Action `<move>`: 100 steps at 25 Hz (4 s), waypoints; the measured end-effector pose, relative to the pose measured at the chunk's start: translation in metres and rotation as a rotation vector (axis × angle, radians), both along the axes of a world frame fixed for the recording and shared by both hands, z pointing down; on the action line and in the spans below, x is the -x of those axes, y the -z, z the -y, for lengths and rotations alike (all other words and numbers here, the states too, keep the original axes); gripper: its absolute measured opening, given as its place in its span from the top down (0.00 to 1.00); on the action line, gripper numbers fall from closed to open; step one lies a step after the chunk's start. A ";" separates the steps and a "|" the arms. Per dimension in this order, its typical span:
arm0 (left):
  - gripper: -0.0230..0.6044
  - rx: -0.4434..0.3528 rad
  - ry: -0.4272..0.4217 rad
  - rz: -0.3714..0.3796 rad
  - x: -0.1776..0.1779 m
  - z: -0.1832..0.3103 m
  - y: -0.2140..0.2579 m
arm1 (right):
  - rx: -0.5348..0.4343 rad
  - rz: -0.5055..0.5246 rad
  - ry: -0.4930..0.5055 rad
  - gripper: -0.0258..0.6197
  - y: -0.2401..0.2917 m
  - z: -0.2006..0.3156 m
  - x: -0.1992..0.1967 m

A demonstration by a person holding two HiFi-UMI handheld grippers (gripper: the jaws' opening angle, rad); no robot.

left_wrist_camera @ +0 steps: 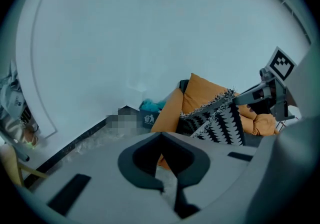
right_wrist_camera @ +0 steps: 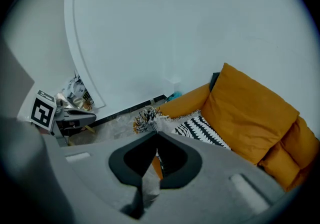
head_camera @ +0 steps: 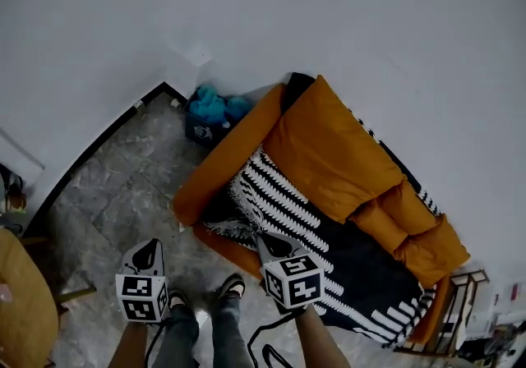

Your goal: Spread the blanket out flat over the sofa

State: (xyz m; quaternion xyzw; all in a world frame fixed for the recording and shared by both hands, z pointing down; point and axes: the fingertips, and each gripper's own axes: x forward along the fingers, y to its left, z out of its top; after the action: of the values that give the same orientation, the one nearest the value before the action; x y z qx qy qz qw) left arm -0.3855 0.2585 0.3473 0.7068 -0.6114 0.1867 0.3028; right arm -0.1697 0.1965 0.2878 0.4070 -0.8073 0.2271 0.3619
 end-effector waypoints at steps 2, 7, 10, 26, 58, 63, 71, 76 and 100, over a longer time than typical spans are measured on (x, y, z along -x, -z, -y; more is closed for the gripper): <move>0.96 0.008 0.016 -0.004 0.005 -0.004 -0.003 | 0.014 -0.002 0.022 0.94 -0.004 -0.003 0.008; 0.96 0.022 0.051 -0.004 0.023 -0.013 -0.012 | 0.045 -0.016 0.078 0.94 -0.020 -0.009 0.033; 0.96 0.033 0.075 -0.002 0.037 -0.017 -0.017 | 0.068 -0.026 0.117 0.94 -0.030 -0.014 0.049; 0.96 0.090 0.128 -0.013 0.062 -0.039 -0.051 | 0.196 -0.036 0.259 0.94 -0.095 -0.045 0.109; 0.96 0.186 0.273 -0.014 0.117 -0.091 -0.126 | 0.353 -0.042 0.257 0.94 -0.263 -0.081 0.168; 0.96 0.193 0.277 -0.008 0.122 -0.094 -0.130 | 0.346 -0.053 0.259 0.94 -0.275 -0.077 0.171; 0.96 0.195 0.282 -0.007 0.120 -0.085 -0.130 | 0.348 -0.031 0.297 0.91 -0.278 -0.074 0.175; 0.96 0.188 0.269 -0.008 0.109 -0.074 -0.127 | 0.323 -0.021 0.293 0.91 -0.269 -0.064 0.170; 0.96 -0.035 0.086 0.008 0.007 0.030 0.120 | 0.024 0.173 -0.233 0.93 0.026 -0.005 -0.007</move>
State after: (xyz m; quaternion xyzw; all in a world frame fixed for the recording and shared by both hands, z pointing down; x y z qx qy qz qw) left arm -0.3929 0.2285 0.2273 0.6843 -0.6457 0.1656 0.2956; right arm -0.1624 0.2015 0.2617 0.4727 -0.7799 0.3115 0.2670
